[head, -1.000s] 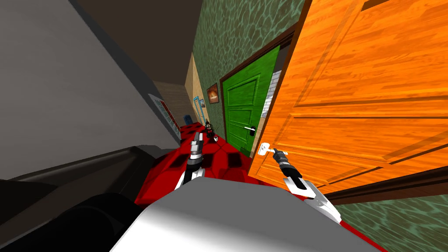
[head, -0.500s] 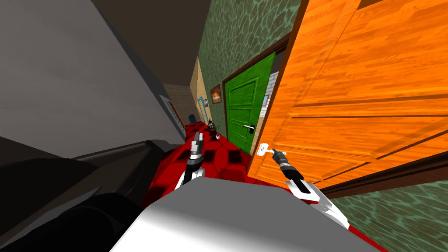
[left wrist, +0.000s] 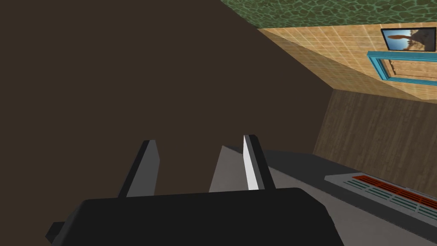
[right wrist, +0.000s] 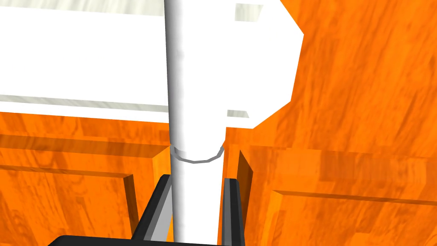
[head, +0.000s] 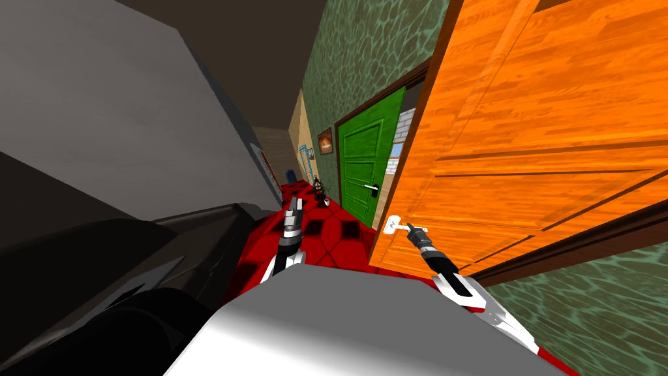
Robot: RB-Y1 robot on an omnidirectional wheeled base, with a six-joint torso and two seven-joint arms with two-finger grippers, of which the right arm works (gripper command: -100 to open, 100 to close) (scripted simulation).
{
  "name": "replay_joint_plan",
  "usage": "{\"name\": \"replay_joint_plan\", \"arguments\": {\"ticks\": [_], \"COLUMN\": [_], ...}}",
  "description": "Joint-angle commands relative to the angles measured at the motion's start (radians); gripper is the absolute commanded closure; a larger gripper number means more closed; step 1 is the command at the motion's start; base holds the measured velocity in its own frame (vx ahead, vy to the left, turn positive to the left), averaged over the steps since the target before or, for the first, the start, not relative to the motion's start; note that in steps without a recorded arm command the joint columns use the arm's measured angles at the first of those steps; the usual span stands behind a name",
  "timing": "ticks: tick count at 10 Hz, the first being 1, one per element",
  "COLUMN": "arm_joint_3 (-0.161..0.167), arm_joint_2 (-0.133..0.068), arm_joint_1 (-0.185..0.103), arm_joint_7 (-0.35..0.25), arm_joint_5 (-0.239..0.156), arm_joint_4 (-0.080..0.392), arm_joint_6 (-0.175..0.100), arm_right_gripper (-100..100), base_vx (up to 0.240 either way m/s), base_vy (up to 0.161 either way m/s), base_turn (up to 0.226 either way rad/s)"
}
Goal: Pull the door open
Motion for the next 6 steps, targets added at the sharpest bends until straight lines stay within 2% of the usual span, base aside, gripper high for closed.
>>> {"name": "replay_joint_plan", "arguments": {"ticks": [1, 5, 6], "arm_joint_3": [0.014, 0.033, 0.024], "arm_joint_2": [-0.009, -0.042, -0.04], "arm_joint_1": [0.02, 0.061, 0.053], "arm_joint_7": [-0.023, -0.072, -0.063], "arm_joint_5": [0.01, 0.027, 0.024], "arm_joint_4": [-0.009, -0.021, -0.017], "arm_joint_6": [-0.03, -0.09, -0.077], "arm_right_gripper": [100, 100, 100], "base_vx": [-0.188, -0.194, -0.096], "base_vy": [-0.022, -0.08, -0.029], "base_turn": [0.107, 0.096, 0.01]}}
